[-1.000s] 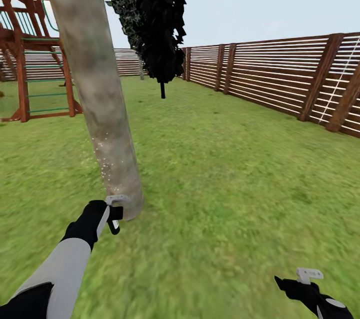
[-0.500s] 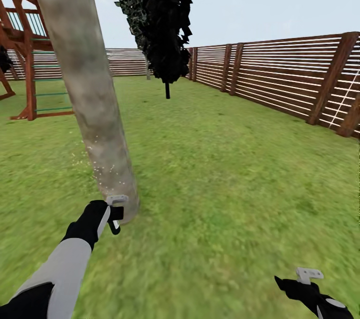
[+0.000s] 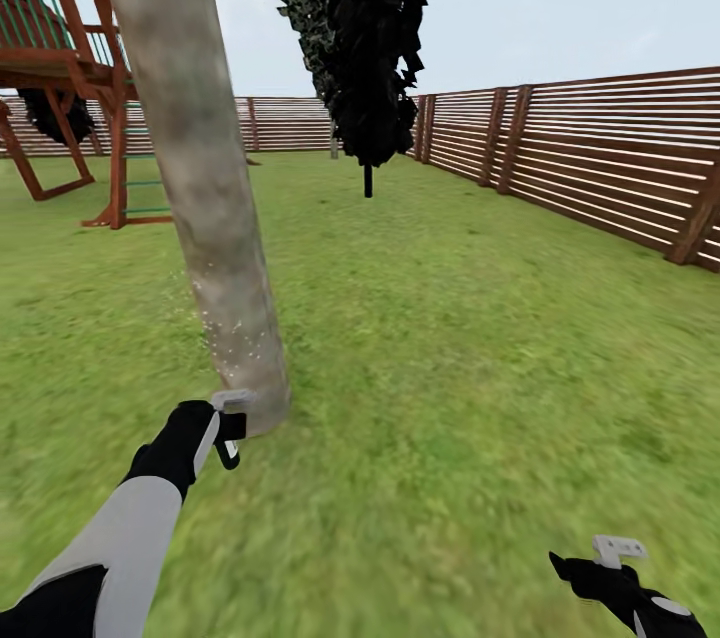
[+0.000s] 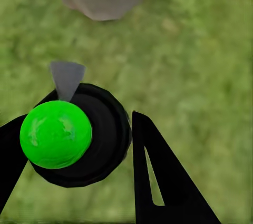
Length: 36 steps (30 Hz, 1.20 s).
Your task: In the garden, pick up the pesticide atomizer on the floor and spray pesticide onto both trees until each tree trunk is fully covered.
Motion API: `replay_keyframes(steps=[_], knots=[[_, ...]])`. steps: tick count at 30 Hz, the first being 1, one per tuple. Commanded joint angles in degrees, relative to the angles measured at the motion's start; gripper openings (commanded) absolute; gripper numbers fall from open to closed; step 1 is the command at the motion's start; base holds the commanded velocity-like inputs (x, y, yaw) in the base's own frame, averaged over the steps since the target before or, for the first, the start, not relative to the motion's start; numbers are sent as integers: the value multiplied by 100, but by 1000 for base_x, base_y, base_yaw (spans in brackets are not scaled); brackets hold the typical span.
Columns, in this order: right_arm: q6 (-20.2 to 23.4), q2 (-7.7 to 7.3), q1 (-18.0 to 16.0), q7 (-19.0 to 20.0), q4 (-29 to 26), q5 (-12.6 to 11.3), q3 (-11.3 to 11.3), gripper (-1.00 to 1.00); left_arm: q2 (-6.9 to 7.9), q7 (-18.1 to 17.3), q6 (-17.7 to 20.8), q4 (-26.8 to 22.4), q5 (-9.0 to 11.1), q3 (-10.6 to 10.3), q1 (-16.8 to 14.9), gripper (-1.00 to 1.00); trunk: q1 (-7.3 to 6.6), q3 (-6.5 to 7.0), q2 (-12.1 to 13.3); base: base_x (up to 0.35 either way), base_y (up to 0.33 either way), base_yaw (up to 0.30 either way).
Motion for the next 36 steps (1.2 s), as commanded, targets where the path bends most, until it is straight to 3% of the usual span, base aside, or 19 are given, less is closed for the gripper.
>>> replay_keyframes(steps=[1,6,16,27,33,36], knots=[[4,4,-6,48,-6,44,-45,100,-5,-19,24,-6,-35,19,-5,-100,-1,-5,-3,0,-275,276],[6,4,-6,48,-6,45,-45,100,-4,-19,24,-6,-35,28,-5,-100,-1,-5,-3,1,-275,268],[7,4,-6,48,-6,49,-43,100,38,-10,24,-6,-52,29,-5,-100,-1,-5,-3,134,-263,66],[8,4,-6,40,2,52,-45,100,-17,-7,42,119,-63,-3,-6,-100,-1,-5,-3,182,-245,270],[6,4,-6,40,2,52,-45,100,33,-10,86,100,-81,-11,-22,-100,-1,-5,-3,228,-203,276],[4,4,-6,40,2,52,-45,100,38,5,274,85,-82,-11,-113,-100,-1,-5,-3,174,-263,276]])
